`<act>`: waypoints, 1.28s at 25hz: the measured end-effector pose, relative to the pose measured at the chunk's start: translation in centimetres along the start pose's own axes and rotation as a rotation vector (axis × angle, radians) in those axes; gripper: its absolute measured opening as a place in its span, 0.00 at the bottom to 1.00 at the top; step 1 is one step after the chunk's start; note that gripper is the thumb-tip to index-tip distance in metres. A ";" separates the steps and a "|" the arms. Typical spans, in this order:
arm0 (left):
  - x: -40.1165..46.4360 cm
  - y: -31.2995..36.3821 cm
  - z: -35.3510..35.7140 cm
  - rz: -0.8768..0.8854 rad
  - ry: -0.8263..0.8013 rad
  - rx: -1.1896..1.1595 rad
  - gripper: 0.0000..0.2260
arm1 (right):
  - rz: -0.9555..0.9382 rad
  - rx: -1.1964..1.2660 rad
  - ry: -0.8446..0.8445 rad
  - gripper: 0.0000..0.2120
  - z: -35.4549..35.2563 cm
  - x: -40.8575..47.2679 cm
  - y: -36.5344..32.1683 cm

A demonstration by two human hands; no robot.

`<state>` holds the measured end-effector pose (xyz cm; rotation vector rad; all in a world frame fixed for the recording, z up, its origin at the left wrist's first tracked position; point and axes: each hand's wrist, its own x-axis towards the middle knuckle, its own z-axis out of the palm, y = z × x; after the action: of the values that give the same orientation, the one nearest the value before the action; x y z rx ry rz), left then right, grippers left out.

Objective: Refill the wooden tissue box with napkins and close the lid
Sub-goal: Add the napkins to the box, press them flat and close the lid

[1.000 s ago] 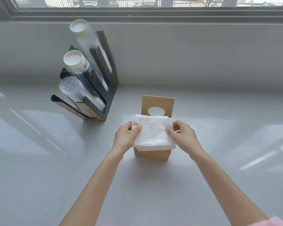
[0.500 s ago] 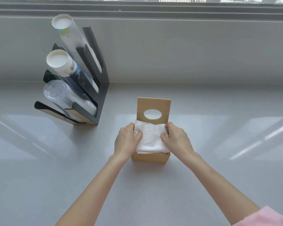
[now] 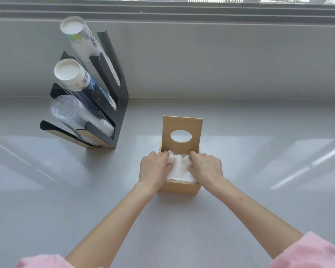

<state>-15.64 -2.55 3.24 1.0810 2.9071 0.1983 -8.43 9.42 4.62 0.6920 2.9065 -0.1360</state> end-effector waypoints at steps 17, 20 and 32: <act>0.3 -0.5 -1.1 0.240 -0.028 0.156 0.12 | -0.213 -0.041 0.118 0.12 -0.8 -0.3 0.3; 0.9 0.0 -0.9 0.321 -0.313 0.256 0.11 | -0.233 -0.188 -0.120 0.10 -0.5 -0.8 -0.5; 2.5 0.7 -1.5 0.292 -0.600 0.267 0.15 | -0.292 -0.109 -0.273 0.15 0.2 0.8 0.6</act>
<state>-17.24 -0.55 4.90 1.3170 2.2747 -0.4450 -8.85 10.30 4.24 0.2084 2.7064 -0.0954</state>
